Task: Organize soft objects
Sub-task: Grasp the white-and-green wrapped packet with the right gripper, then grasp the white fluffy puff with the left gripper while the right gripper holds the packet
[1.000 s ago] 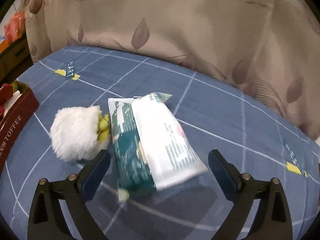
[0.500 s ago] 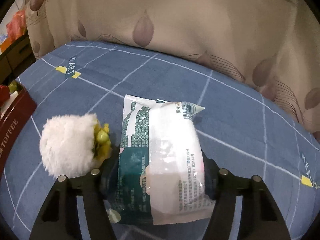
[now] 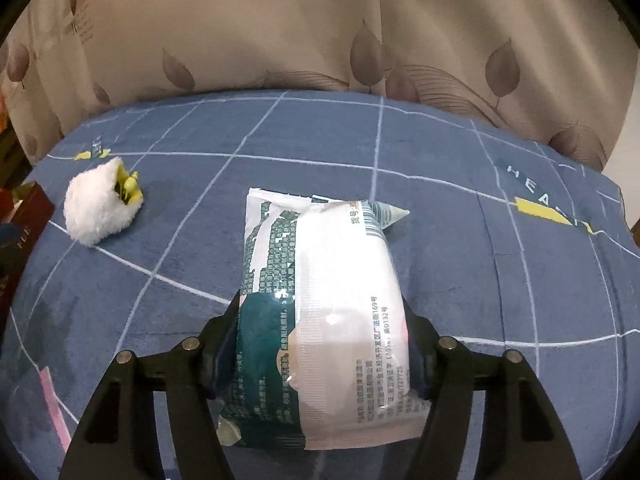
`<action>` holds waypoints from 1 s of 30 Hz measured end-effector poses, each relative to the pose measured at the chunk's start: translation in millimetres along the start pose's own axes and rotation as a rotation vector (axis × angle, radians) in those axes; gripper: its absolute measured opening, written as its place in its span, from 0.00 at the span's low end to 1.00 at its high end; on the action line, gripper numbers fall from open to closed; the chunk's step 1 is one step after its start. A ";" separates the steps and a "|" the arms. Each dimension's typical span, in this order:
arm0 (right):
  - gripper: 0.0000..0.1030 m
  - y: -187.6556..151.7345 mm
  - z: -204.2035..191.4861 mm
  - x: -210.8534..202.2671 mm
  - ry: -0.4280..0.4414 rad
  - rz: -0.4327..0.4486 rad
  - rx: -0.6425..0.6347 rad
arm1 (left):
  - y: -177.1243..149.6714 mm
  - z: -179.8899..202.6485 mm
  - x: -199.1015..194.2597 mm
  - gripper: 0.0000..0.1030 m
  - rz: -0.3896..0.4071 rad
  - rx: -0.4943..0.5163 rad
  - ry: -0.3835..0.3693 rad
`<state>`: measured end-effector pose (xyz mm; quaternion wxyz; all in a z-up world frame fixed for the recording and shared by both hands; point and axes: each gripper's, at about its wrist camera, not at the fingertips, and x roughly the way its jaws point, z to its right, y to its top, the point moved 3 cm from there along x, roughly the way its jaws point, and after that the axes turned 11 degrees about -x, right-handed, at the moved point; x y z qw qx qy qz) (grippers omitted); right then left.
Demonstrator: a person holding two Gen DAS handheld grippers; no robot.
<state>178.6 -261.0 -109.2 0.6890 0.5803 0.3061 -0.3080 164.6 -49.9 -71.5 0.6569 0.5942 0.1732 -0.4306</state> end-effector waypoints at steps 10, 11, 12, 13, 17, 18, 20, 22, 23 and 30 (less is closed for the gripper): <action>0.63 -1.1 0.4 0.9 0.004 -0.002 0.000 | 29.9 10.3 64.8 0.65 -0.020 -0.040 0.087; 0.63 -1.2 1.0 1.0 0.006 -0.002 0.002 | 32.2 6.9 72.0 0.65 -0.027 -0.055 0.095; 0.63 -1.3 1.3 1.0 0.008 -0.002 0.003 | 34.2 3.7 79.6 0.65 -0.044 -0.070 0.106; 0.63 -1.6 1.4 1.1 0.008 -0.001 0.003 | 35.3 1.1 84.6 0.65 -0.057 -0.082 0.114; 0.64 -1.5 0.6 0.6 0.006 -0.002 0.001 | 42.4 -8.8 94.5 0.65 -0.070 -0.127 0.112; 0.64 -1.6 0.6 0.7 0.006 -0.002 0.001 | 43.2 -9.1 93.4 0.65 -0.069 -0.131 0.102; 0.64 -1.6 0.4 0.7 0.006 -0.002 0.001 | 43.9 -11.9 91.1 0.62 -0.066 -0.153 0.088; 0.64 -1.6 0.5 0.8 0.006 -0.002 0.001 | 45.1 -16.7 91.7 0.37 -0.069 -0.180 0.091; 0.64 -1.6 0.4 0.8 0.005 -0.002 0.001 | 44.9 -18.9 92.2 0.36 -0.076 -0.188 0.102; 0.64 -1.7 0.0 0.8 0.007 -0.002 0.003 | 39.1 -24.9 81.3 0.18 -0.077 -0.251 0.064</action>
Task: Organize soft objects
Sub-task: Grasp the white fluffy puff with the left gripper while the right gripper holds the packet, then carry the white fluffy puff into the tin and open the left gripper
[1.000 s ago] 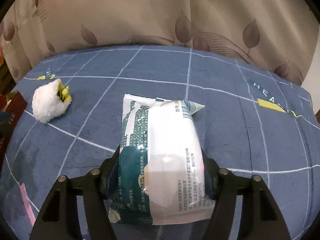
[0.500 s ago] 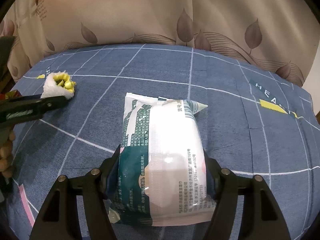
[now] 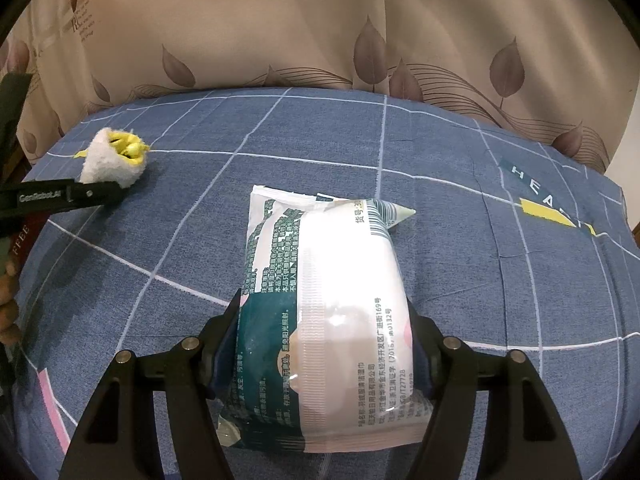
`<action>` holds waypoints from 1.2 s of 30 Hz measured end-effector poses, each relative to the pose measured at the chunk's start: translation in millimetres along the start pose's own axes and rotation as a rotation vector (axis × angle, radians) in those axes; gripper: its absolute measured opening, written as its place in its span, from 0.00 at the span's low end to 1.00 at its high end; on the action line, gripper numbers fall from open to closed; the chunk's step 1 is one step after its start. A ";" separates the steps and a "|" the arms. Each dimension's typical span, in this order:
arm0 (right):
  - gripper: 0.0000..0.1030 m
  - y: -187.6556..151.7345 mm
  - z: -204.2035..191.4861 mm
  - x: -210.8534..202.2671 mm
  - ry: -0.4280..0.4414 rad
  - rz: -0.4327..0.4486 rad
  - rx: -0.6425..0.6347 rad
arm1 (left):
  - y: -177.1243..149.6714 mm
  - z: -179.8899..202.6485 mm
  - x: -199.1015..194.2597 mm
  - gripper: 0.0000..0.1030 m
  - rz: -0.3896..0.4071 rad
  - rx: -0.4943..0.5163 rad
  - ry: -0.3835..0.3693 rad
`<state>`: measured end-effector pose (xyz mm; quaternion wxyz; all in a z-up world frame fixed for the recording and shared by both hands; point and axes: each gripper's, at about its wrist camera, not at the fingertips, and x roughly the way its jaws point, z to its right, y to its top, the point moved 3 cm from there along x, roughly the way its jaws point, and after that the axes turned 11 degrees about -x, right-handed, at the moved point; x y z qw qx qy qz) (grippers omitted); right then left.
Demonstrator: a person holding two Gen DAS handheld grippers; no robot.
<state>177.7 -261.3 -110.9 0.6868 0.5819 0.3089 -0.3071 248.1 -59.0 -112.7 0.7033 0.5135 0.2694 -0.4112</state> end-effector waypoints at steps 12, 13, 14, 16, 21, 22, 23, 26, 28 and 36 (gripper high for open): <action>0.64 -0.2 -0.1 0.1 0.001 -0.001 0.001 | -32.1 18.2 -45.2 0.17 0.045 0.116 0.015; 0.64 -0.2 0.0 0.2 0.000 -0.001 0.001 | -35.4 19.9 -51.0 0.17 0.049 0.127 0.012; 0.64 -0.3 0.1 0.2 0.000 -0.001 0.001 | -38.6 21.7 -56.9 0.17 0.055 0.138 0.010; 0.65 -0.4 0.1 0.2 0.000 -0.001 0.001 | -44.9 24.0 -66.8 0.17 0.058 0.157 0.005; 0.64 -0.4 -0.1 0.2 0.000 -0.001 0.000 | -55.5 23.9 -87.2 0.17 0.060 0.176 -0.003; 0.64 -0.9 -0.7 -0.1 -0.001 -0.001 0.001 | -56.4 24.2 -89.1 0.17 0.060 0.176 -0.006; 0.64 -0.8 -0.4 -0.1 -0.001 -0.001 0.001 | -56.9 24.5 -92.2 0.17 0.059 0.177 -0.008; 0.64 -1.1 -0.7 -0.2 -0.002 -0.001 0.001 | -59.5 21.8 -101.8 0.17 0.062 0.184 -0.009; 0.64 -0.9 -0.4 -0.3 -0.003 -0.001 0.000 | -61.0 18.1 -109.2 0.17 0.069 0.193 -0.004; 0.65 -1.0 -0.2 -0.1 -0.002 -0.001 0.001 | -63.4 -2.2 -134.2 0.17 0.072 0.188 0.009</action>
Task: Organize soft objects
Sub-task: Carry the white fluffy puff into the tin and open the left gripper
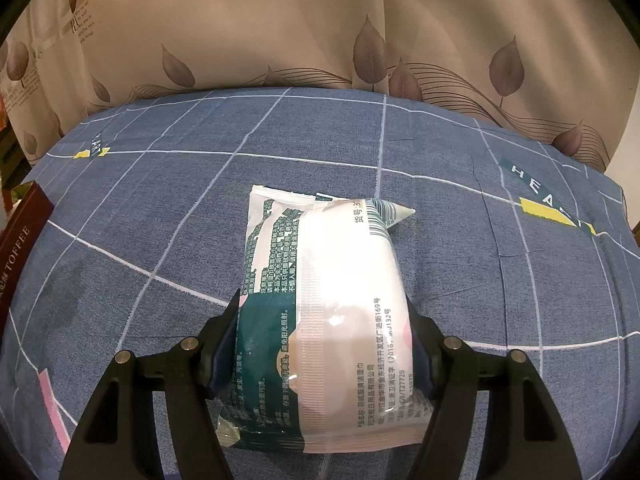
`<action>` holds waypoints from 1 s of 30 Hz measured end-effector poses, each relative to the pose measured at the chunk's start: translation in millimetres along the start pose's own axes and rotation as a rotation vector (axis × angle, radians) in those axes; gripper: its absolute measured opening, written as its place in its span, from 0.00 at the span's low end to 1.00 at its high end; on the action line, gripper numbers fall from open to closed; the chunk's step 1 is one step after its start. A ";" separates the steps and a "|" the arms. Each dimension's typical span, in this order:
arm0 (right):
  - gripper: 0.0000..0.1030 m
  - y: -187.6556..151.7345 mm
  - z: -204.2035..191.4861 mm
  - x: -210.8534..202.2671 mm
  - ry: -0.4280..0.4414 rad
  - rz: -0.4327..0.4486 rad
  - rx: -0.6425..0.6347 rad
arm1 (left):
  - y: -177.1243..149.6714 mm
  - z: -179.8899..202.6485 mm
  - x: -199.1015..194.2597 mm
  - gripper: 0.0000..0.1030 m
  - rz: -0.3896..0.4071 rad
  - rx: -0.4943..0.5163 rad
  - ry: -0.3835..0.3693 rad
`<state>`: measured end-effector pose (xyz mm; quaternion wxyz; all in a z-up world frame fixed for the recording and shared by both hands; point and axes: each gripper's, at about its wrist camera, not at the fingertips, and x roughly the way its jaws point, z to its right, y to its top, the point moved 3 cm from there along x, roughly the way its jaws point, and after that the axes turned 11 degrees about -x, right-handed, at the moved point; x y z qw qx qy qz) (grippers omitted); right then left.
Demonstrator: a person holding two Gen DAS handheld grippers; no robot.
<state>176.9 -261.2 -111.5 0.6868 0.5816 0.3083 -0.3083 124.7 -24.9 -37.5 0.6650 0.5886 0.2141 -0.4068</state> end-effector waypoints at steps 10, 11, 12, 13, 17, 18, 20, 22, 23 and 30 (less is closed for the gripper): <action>0.65 0.0 0.1 0.3 0.000 0.000 0.000 | 4.7 -28.8 -43.4 0.17 0.049 -0.001 0.028; 0.65 0.0 0.1 0.4 -0.001 0.000 0.000 | 6.4 -34.1 -48.3 0.18 0.053 -0.004 0.034; 0.65 0.0 0.2 0.4 -0.001 0.000 0.001 | 7.5 -39.0 -52.5 0.18 0.058 -0.007 0.042; 0.65 0.0 0.1 0.4 -0.001 0.000 0.001 | 9.2 -45.9 -58.1 0.18 0.069 -0.014 0.056; 0.65 -0.1 0.4 0.5 -0.001 -0.001 0.001 | 12.8 -69.0 -72.8 0.17 0.093 -0.033 0.100; 0.65 0.0 0.5 0.5 -0.001 -0.001 0.001 | 13.2 -73.7 -75.7 0.18 0.096 -0.036 0.106; 0.65 -0.1 0.7 0.6 -0.001 -0.001 0.001 | 14.2 -85.7 -83.2 0.18 0.104 -0.046 0.126; 0.64 -0.1 1.1 0.7 0.000 -0.001 0.001 | 14.1 -96.6 -90.1 0.18 0.110 -0.051 0.142; 0.64 -0.1 1.0 0.7 0.000 -0.001 0.001 | 13.7 -102.4 -93.5 0.17 0.112 -0.054 0.152; 0.65 -0.1 0.9 0.7 0.000 -0.001 0.001 | 5.0 -142.2 -109.8 0.18 0.117 -0.097 0.218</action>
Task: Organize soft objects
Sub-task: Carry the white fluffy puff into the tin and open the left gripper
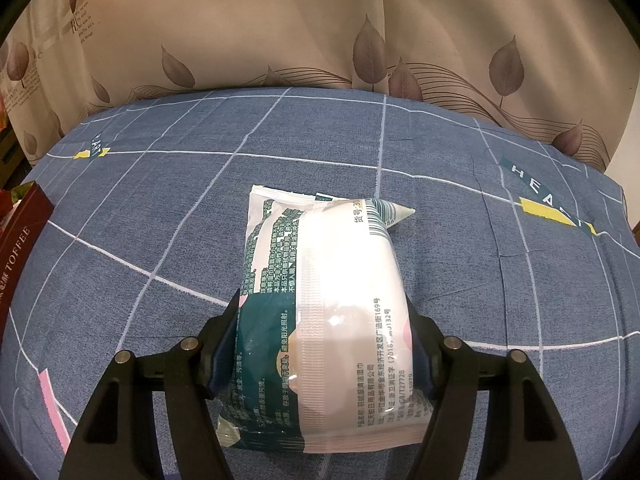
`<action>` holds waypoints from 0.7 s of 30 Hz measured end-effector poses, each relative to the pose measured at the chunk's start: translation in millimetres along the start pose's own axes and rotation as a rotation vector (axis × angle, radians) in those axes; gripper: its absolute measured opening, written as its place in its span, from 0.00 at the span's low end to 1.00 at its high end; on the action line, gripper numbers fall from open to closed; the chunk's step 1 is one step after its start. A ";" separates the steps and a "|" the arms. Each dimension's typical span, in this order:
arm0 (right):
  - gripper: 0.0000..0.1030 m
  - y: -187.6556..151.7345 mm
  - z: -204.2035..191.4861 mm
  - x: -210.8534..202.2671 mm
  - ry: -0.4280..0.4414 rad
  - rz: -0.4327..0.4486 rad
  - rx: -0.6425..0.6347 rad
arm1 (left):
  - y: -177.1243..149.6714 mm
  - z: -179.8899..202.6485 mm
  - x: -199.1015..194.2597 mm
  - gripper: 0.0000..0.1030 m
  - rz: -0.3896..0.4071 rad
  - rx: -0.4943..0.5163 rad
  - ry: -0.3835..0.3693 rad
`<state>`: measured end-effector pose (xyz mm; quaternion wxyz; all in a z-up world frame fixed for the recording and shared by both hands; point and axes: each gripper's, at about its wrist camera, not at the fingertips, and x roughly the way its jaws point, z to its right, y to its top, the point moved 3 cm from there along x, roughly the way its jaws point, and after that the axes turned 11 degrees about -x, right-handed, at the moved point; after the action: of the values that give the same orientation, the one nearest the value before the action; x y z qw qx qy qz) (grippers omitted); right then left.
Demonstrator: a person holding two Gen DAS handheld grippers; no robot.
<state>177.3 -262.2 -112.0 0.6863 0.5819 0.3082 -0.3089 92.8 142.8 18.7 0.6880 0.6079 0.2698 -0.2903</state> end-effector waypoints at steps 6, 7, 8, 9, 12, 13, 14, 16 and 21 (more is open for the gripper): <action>0.64 0.0 -1.1 -0.1 -0.001 0.000 0.000 | -20.5 -33.6 9.9 0.18 -0.042 -0.069 0.046; 0.64 0.1 -0.2 0.0 -0.001 0.000 0.000 | -24.9 -38.8 12.7 0.17 -0.054 -0.086 0.047; 0.64 0.1 0.0 0.0 0.000 0.000 0.000 | -29.5 -44.1 15.3 0.18 -0.066 -0.105 0.050; 0.64 0.1 -0.1 0.0 0.000 0.000 0.000 | -33.2 -48.1 17.1 0.18 -0.072 -0.119 0.052; 0.64 0.2 -0.5 0.0 0.000 0.000 0.000 | -40.1 -60.8 23.6 0.17 -0.088 -0.161 0.064; 0.64 0.2 0.0 0.0 -0.001 0.000 0.000 | -41.9 -65.2 25.6 0.18 -0.093 -0.177 0.066; 0.64 0.2 0.1 0.0 0.000 0.000 0.000 | -43.3 -68.6 27.5 0.18 -0.097 -0.192 0.067; 0.64 0.2 0.0 0.0 -0.001 -0.001 0.000 | -44.9 -75.5 32.4 0.18 -0.106 -0.214 0.070; 0.64 0.2 0.3 0.1 -0.001 -0.001 0.000 | -49.8 -76.7 42.4 0.18 -0.102 -0.213 0.068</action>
<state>177.5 -262.4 -111.9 0.6863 0.5816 0.3080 -0.3096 84.3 211.3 -54.6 0.7235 0.5264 0.3527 -0.2740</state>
